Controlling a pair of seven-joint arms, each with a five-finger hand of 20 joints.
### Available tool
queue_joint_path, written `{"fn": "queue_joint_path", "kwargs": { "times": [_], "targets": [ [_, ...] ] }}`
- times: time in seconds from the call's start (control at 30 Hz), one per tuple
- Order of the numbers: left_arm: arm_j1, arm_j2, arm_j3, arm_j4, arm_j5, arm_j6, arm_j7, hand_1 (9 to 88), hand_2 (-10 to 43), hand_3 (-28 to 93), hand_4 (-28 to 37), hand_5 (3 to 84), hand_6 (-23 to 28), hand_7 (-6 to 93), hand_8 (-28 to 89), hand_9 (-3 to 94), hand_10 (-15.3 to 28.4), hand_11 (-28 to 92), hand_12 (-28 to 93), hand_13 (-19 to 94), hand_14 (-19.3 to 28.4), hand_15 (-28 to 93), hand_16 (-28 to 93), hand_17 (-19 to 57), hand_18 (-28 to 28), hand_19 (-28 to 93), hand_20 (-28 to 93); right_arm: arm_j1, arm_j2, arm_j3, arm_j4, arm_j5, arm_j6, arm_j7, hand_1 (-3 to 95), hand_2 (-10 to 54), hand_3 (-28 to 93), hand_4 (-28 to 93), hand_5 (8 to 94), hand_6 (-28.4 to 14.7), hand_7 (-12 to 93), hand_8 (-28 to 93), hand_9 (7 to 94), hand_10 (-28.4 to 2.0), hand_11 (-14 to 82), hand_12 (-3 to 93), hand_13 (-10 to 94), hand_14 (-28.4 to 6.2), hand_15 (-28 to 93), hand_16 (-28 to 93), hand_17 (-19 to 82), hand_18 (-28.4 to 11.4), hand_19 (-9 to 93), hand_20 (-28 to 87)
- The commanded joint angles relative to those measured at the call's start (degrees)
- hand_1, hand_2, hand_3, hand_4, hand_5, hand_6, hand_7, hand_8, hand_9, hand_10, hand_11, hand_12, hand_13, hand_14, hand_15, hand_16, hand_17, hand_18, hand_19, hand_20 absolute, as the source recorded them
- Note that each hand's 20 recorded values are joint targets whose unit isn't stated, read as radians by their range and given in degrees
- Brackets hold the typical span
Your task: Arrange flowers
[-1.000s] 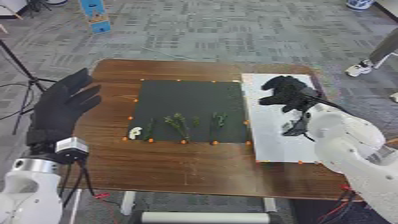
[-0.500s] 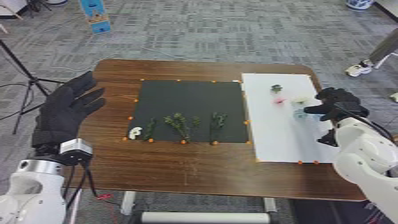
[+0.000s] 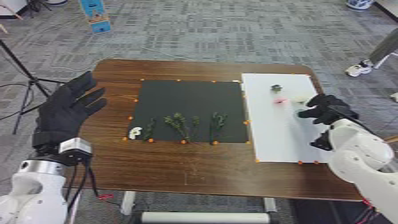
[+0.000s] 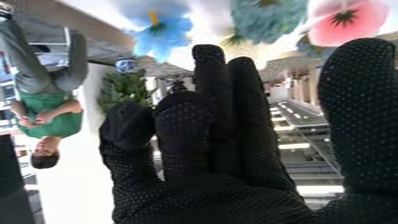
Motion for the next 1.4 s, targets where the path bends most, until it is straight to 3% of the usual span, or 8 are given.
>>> {"fn": "queue_joint_path", "kwargs": {
  "times": [0.03, 0.23, 0.3, 0.7, 0.97, 1.03, 1.13, 1.4],
  "targets": [
    [0.58, -0.47, -0.41, -0.8, 2.47, 0.26, 0.05, 23.4, -7.4, 73, -28.3, 34.2, 4.4, 21.6, -11, 27.3, 12.3, 25, 15, 25, 14.7, 31, 0, -7.4, 23.9, 50, 14, 0.13, -0.37, -1.59, 0.53, -0.9, -1.32, -1.28, 32.0, -9.5, 73, -28, 49.8, -1.9, 19, -12, 54.1, -9.7, 22.0, 20.5, 64, -9.8, 83, 31, 34, -22.0, 93, 52],
    [0.59, -0.72, -0.16, -0.97, 2.36, 0.77, 0.16, 23.4, -7.4, 73, -28.3, 34.2, 4.4, 21.6, -11, 27.4, 12.4, 25, 15, 25, 14.8, 31, 0, -7.4, 23.9, 50, 14, 7.17, -0.46, -11.39, 4.43, -4.5, -1.47, -3.59, 31.3, -9.5, 74, -28, 49.9, -1.8, 19, -12, 54.5, -9.8, 22.2, 20.4, 64, -9.7, 83, 31, 34, -22.0, 93, 52],
    [0.27, -0.78, 0.11, -0.94, 1.51, -0.41, 0.25, 23.4, -7.4, 73, -28.3, 34.2, 4.5, 21.6, -11, 27.4, 12.3, 25, 15, 25, 14.8, 31, 0, -7.4, 23.9, 50, 14, 10.15, 0.09, -15.05, 5.79, -6.39, -4.69, -5.39, 31.2, -9.5, 74, -28, 50.1, -1.7, 19, -12, 55.0, -10.4, 22.4, 20.6, 64, -9.3, 83, 31, 35, -22.0, 93, 52],
    [0.91, -0.82, -0.19, -1.11, 2.62, -0.06, -0.17, 23.7, -8.1, 73, -28.3, 34.2, 4.5, 21.6, -11, 27.4, 12.3, 25, 15, 25, 14.6, 31, 1, -7.4, 23.8, 50, 14, 14.95, 0.18, -23.55, 7.06, -8.22, -2.02, -7.82, 29.2, -9.5, 81, -28, 38.8, -5.1, 18, -10, 51.3, -11.8, 26.7, 22.1, 63, -8.9, 83, 30, 34, -21.2, 93, 52],
    [-0.07, -0.82, 0.43, -0.43, 2.49, -1.2, -0.75, 23.9, -8.1, 73, -28.3, 34.2, 4.4, 21.6, -11, 27.5, 12.2, 25, 15, 25, 14.7, 31, 0, -7.4, 23.8, 49, 14, 15.27, -0.38, -23.72, 7.41, -7.54, -7.93, -6.52, 38.5, -9.5, 84, -28, 44.0, -2.3, 32, -13, 52.5, -11.6, 44.3, 34.8, 62, -8.3, 83, 31, 33, -20.3, 92, 52],
    [0.0, -0.77, 0.32, -0.42, 2.53, -1.25, -0.93, 23.9, -8.1, 73, -28.3, 34.2, 4.4, 21.6, -11, 27.4, 12.3, 25, 15, 25, 14.7, 31, 0, -7.4, 23.8, 50, 14, 14.84, -0.29, -23.69, 7.26, -7.5, -7.35, -6.8, 43.7, -9.5, 82, -28, 45.5, -1.6, 41, -12, 56.1, -9.9, 39.6, 49.2, 63, -7.9, 82, 31, 34, -19.8, 91, 51],
    [0.48, -0.73, 0.08, -0.63, 2.63, -0.95, -0.76, 23.9, -8.0, 73, -28.3, 34.1, 4.4, 21.6, -11, 27.5, 12.2, 25, 15, 25, 14.7, 31, 0, -7.4, 23.8, 49, 14, 14.74, -0.07, -24.88, 7.54, -8.33, -3.29, -7.91, 47.9, -7.1, 80, -28, 49.8, -0.5, 53, 6, 62.5, -8.4, 40.5, 55.6, 65, -7.2, 82, 32, 35, -19.6, 92, 51],
    [0.83, -1.0, -0.03, -0.91, 2.59, -0.29, -0.5, 24.0, -7.6, 73, -28.3, 34.2, 4.4, 21.8, -11, 27.6, 12.3, 25, 15, 25, 14.8, 31, 1, -7.4, 23.9, 50, 14, 14.17, -0.66, -24.63, 7.34, -8.75, 1.89, -11.45, 50.3, -4.7, 79, -28, 62.8, 0.6, 52, 5, 73.9, -6.6, 37.5, 57.6, 69, -6.7, 80, 34, 39, -20.1, 93, 51]
  ]
}}
